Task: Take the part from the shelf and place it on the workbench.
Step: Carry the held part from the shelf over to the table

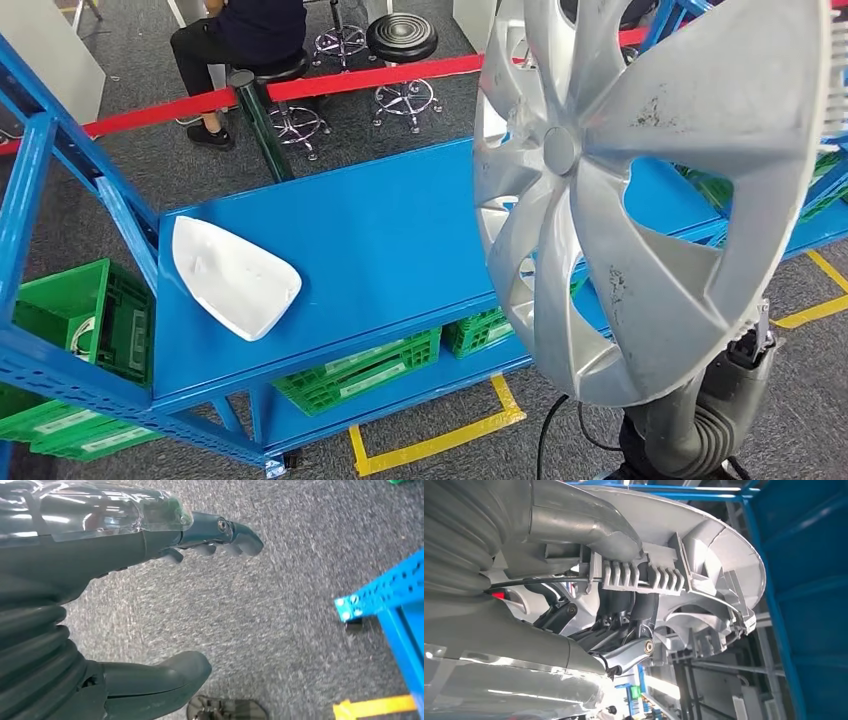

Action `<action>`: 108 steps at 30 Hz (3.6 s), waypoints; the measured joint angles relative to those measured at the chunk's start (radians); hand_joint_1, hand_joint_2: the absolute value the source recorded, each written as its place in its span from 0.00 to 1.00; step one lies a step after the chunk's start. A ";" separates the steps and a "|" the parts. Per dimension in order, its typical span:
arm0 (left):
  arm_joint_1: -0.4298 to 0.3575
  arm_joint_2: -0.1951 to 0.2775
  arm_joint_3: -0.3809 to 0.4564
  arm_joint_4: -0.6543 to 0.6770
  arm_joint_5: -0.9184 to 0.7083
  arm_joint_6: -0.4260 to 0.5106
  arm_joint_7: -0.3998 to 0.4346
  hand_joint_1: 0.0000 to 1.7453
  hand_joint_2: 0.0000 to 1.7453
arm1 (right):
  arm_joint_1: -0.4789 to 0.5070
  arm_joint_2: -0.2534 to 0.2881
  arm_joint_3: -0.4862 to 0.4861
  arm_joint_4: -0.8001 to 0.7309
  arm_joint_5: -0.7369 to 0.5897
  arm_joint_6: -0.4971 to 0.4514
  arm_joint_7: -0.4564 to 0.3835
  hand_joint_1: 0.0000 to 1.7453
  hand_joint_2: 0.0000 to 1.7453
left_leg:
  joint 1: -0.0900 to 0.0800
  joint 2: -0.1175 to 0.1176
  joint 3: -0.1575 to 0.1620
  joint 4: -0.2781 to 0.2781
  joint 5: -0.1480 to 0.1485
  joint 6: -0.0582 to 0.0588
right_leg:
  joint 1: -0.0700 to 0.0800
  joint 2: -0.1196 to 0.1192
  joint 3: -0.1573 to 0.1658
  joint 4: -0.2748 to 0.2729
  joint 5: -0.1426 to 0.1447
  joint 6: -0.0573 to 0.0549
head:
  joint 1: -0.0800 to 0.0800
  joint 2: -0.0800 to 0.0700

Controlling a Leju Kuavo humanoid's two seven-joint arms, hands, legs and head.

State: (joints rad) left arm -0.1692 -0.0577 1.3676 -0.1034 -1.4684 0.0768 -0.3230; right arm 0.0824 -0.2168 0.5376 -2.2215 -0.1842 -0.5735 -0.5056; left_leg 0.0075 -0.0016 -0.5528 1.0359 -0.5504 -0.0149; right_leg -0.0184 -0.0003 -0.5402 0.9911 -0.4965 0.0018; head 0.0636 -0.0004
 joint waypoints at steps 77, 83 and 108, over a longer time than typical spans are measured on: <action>-0.010 -0.012 0.060 0.007 -0.085 0.004 0.012 0.00 1.00 | -0.029 -0.030 -0.080 0.116 -0.412 0.365 0.033 1.00 1.00 | -0.007 0.001 0.050 -0.066 0.027 0.046 | 0.022 -0.009 -0.045 0.041 -0.022 0.021 | -0.046 0.000; -0.009 -0.013 0.073 0.008 -0.085 0.004 0.012 0.00 1.00 | -0.029 -0.032 -0.080 0.123 -0.413 0.367 0.034 1.00 1.00 | -0.004 0.003 0.000 -0.060 0.063 0.050 | 0.003 -0.005 -0.071 0.224 -0.122 0.045 | -0.036 0.000; -0.010 -0.006 0.082 0.010 -0.099 0.006 0.016 0.00 1.00 | -0.033 -0.035 -0.078 0.127 -0.409 0.381 0.038 1.00 1.00 | -0.009 -0.001 0.033 -0.084 0.055 0.053 | 0.016 -0.002 -0.015 0.047 -0.062 0.019 | -0.048 0.000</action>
State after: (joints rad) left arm -0.1793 -0.0636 1.4491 -0.0930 -1.5679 0.0824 -0.3070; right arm 0.0498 -0.2516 0.4593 -2.0946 -0.5930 -0.1927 -0.4674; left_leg -0.0016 -0.0026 -0.5196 0.9517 -0.4952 0.0377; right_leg -0.0027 -0.0026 -0.5548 1.0380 -0.5587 0.0207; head 0.0153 -0.0004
